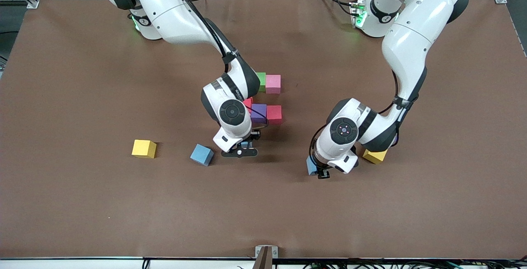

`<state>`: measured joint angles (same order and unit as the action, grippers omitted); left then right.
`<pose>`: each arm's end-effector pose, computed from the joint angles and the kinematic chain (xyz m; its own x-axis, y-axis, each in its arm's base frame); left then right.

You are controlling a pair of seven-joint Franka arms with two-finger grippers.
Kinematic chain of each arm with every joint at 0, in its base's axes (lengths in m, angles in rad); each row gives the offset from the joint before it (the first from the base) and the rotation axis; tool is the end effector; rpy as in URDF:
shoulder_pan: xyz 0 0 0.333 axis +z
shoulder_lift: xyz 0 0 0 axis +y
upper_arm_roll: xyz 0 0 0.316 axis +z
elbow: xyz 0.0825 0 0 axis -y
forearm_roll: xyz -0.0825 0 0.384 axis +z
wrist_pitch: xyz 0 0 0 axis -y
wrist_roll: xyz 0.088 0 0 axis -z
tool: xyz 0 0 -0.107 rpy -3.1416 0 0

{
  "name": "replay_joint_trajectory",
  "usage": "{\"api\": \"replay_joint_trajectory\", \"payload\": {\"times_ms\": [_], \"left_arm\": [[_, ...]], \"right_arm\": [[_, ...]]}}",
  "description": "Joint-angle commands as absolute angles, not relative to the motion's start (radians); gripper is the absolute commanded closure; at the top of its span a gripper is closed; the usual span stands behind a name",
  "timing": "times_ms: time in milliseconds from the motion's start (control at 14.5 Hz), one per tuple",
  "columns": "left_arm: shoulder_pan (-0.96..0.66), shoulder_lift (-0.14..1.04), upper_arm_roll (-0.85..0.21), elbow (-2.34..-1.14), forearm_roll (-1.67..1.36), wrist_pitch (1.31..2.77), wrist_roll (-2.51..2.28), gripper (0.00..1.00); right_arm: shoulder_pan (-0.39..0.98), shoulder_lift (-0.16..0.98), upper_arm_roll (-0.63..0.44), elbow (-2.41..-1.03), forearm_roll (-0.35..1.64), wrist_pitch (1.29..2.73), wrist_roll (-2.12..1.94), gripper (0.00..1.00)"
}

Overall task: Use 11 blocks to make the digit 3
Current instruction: 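Carry the second blue block toward the cluster with the left gripper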

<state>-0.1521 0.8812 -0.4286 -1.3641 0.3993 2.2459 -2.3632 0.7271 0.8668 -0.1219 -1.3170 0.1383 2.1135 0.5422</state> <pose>0.6636 -0.3352 0.2267 -0.1246 0.9905 -0.0588 0.9898 0.1282 0.0617 0.5904 0.4408 0.2113 0.9975 0.0269 -0.0653 0.0279 -0.9995 0.0151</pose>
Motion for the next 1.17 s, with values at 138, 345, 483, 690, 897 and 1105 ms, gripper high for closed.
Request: {"api": "replay_joint_trajectory", "payload": {"times_ms": [138, 345, 483, 690, 897, 1105], "left_arm": [[-0.163, 0.894, -0.423, -1.338, 0.388, 2.258, -2.372, 0.6], [-0.181, 0.897, -0.423, -1.338, 0.388, 2.287, -2.393, 0.6], [-0.199, 0.903, -0.423, -1.338, 0.388, 2.321, -2.425, 0.6], [-0.238, 0.907, -0.423, -1.338, 0.39, 2.332, -2.447, 0.6], [-0.259, 0.919, -0.422, -1.338, 0.39, 2.356, -2.448, 0.6], [-0.261, 0.919, -0.422, -1.339, 0.39, 2.358, -2.448, 0.6]], "right_arm": [[0.723, 0.873, -0.121, -1.289, 0.129, 2.088, 0.548, 0.0], [0.723, 0.864, -0.123, -1.289, 0.127, 2.063, 0.548, 0.0], [0.723, 0.864, -0.124, -1.289, 0.104, 2.063, 0.546, 0.0], [0.723, 0.861, -0.124, -1.292, 0.094, 2.062, 0.546, 0.0], [0.724, 0.859, -0.126, -1.29, 0.081, 2.036, 0.546, 0.0], [0.726, 0.854, -0.126, -1.29, 0.077, 2.028, 0.546, 0.0]]}}
